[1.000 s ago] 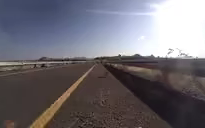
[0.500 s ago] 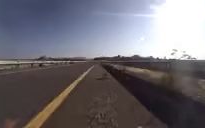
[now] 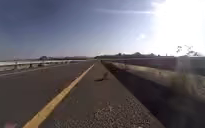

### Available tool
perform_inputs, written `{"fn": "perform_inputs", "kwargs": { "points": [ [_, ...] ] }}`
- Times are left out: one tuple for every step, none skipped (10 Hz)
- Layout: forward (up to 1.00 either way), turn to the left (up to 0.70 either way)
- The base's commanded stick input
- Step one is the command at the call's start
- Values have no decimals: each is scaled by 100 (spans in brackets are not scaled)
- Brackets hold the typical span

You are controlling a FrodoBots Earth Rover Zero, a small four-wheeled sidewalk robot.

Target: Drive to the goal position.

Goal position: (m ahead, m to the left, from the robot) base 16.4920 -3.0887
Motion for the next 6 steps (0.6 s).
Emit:
{"fn": "perform_inputs", "kwargs": {
  "points": [
    [70,0],
    [70,0],
    [70,0],
    [70,0],
    [70,0],
    [70,0]
  ]
}}
